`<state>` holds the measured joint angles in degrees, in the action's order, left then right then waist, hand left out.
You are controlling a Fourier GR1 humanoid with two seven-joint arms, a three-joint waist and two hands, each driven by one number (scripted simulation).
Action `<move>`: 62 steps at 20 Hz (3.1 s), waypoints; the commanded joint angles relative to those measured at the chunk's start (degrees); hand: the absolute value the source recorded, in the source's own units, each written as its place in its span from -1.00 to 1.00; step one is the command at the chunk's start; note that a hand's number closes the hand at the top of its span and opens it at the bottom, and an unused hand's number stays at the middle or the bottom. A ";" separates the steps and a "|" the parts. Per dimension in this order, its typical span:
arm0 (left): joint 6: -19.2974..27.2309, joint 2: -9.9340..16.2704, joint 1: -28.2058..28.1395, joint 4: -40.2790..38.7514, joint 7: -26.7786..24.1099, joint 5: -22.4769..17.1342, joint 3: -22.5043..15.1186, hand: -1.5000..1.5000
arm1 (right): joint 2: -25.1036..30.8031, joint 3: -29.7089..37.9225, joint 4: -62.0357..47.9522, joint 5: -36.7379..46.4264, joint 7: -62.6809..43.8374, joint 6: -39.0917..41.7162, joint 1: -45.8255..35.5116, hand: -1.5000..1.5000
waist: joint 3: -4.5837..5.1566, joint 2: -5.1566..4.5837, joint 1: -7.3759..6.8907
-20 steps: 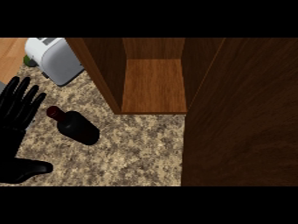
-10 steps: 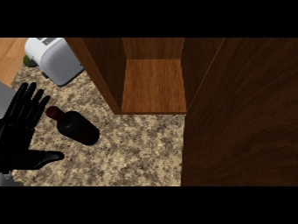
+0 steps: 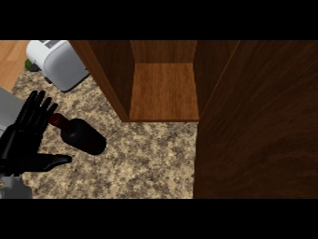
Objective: Pick up the wine, place it into the cabinet and close the cabinet
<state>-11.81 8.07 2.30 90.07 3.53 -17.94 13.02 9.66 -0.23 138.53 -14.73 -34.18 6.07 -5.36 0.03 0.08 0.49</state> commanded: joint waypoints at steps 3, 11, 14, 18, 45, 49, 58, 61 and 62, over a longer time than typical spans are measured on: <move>-4.40 1.40 0.07 -5.93 -4.39 -0.33 0.68 -1.00 | 0.16 3.03 7.91 -5.74 -1.53 0.78 2.89 -1.00 | -0.02 -0.02 -0.09; -5.46 -0.35 0.96 -12.55 -9.21 0.91 -0.17 -1.00 | -1.75 -1.13 10.95 -2.35 -3.22 -0.08 4.73 -1.00 | 0.00 0.01 0.01; -4.45 -0.40 2.71 -13.58 -9.18 2.17 -0.85 -1.00 | -3.10 -3.31 10.71 -0.53 -0.37 1.00 7.40 -1.00 | -0.02 0.03 0.01; -6.99 0.38 1.73 -19.74 -15.11 3.50 -0.24 -1.00 | -0.86 0.74 8.32 -3.72 -2.72 0.56 2.98 -1.00 | -0.01 -0.04 -0.09; -9.70 -0.61 11.34 -38.36 -24.22 3.91 -0.18 -1.00 | -0.37 1.23 11.62 -4.19 -8.32 -1.57 -0.48 -1.00 | 0.01 0.03 0.14; -11.34 -2.03 14.21 -43.72 -27.75 4.38 -0.80 1.00 | 1.19 4.02 10.45 -6.35 -9.80 -1.57 -3.05 -1.00 | 0.02 0.00 0.41; -11.44 1.35 11.42 -42.29 -34.80 11.72 -4.97 1.00 | -2.40 -0.07 7.36 -1.67 -2.98 0.46 1.64 -1.00 | -0.04 0.03 -0.08; -7.48 0.05 2.08 -34.30 -37.31 11.51 -4.51 1.00 | -2.30 -0.50 8.42 -1.10 -3.30 0.24 2.32 -1.00 | -0.08 0.35 -0.79; -6.87 1.35 1.90 -33.94 -37.88 10.46 -2.56 1.00 | -0.48 5.15 4.14 -5.26 -0.86 1.95 0.78 -1.00 | -0.11 0.20 -0.79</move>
<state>-21.21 8.04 9.68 52.13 -32.29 -7.70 9.13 8.41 1.14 138.26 -14.11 -35.00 7.21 -6.12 -0.06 0.30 0.15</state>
